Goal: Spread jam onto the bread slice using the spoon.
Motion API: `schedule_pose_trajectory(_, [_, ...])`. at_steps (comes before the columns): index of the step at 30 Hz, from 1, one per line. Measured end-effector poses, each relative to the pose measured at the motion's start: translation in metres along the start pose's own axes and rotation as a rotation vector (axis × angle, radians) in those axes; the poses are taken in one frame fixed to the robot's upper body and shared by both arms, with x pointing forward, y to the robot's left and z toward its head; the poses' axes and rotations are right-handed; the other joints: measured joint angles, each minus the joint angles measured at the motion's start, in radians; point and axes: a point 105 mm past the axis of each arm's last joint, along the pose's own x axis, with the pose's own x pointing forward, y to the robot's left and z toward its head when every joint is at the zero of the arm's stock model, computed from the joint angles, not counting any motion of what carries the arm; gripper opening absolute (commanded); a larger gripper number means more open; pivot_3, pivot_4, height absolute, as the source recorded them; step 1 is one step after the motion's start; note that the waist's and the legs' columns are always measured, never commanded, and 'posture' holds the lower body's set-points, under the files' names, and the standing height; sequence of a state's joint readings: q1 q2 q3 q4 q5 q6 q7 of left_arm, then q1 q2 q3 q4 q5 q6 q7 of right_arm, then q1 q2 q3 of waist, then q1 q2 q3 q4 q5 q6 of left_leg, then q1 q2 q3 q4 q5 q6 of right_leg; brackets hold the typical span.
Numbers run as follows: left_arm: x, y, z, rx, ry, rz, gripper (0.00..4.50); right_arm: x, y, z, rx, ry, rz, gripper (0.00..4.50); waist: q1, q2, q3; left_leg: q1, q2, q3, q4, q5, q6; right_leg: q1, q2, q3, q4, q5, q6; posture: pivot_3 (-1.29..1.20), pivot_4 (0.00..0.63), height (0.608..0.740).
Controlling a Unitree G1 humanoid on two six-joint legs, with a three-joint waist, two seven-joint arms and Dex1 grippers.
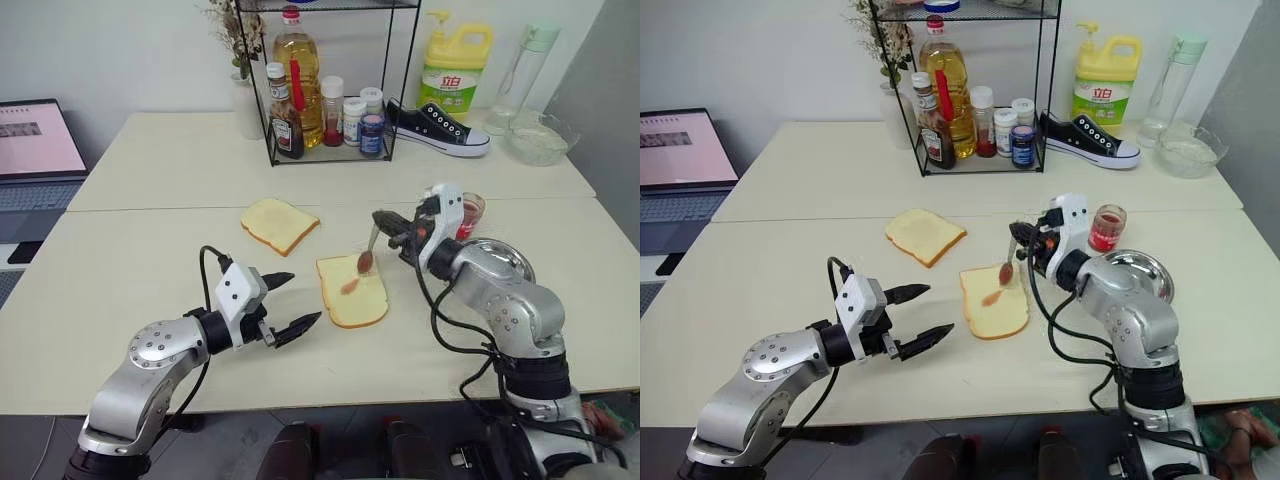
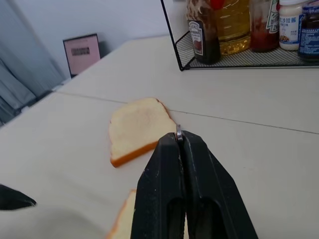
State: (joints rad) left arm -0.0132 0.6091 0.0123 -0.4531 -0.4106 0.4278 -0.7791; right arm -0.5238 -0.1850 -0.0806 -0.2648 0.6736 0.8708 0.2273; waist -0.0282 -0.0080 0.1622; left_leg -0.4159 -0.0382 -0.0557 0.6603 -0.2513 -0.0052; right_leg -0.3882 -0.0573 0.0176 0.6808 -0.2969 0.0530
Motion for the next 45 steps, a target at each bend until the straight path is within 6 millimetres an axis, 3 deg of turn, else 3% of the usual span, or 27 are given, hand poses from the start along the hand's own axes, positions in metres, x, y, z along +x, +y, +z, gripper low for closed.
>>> schedule_pose_trajectory(3, [0.000,0.000,0.000,0.000,0.001,-0.001,4.50,0.000,-0.003,0.000,0.132,-0.007,-0.015,0.05,0.001,0.000,0.000,0.000,0.000,0.000,0.000,0.000,0.000,0.000,0.000,0.000,0.000,0.000,0.000,0.00,0.150,0.740])
schedule_pose_trajectory(7, [-0.001,0.000,-0.001,0.001,0.005,-0.002,4.50,0.001,-0.012,-0.015,0.341,0.016,-0.048,0.05,0.001,0.000,0.000,0.000,0.000,0.000,0.000,0.000,0.000,0.000,0.000,0.000,0.000,0.000,0.000,0.00,0.150,0.740])
schedule_pose_trajectory(14, [-0.002,-0.001,-0.002,0.003,0.016,-0.018,4.50,-0.002,-0.032,-0.056,0.575,0.087,-0.134,0.05,-0.001,0.000,0.000,0.000,0.000,0.001,0.000,0.000,0.000,0.000,0.000,-0.001,0.000,0.000,0.000,0.00,0.150,0.740])
schedule_pose_trajectory(22, [0.000,-0.001,0.000,0.010,0.010,-0.026,4.50,-0.010,-0.042,-0.072,0.615,0.105,-0.160,0.05,0.000,0.000,0.000,0.000,0.000,0.001,0.000,0.000,0.000,0.000,0.000,-0.001,0.000,0.000,0.000,0.00,0.150,0.740])
schedule_pose_trajectory(33, [0.001,0.001,0.000,0.006,0.012,-0.032,4.50,-0.035,-0.043,-0.071,0.617,0.134,-0.138,0.05,0.000,0.000,0.000,0.000,0.000,0.001,0.000,0.000,0.000,0.001,0.000,-0.001,0.000,0.000,0.000,0.00,0.150,0.740])
schedule_pose_trajectory(45, [0.001,0.001,-0.001,0.005,0.014,-0.027,4.50,-0.047,-0.039,-0.066,0.611,0.190,-0.098,0.05,0.000,0.000,0.000,0.000,0.000,0.001,0.000,0.000,0.000,0.001,0.000,0.000,0.000,0.000,0.000,0.00,0.150,0.740])
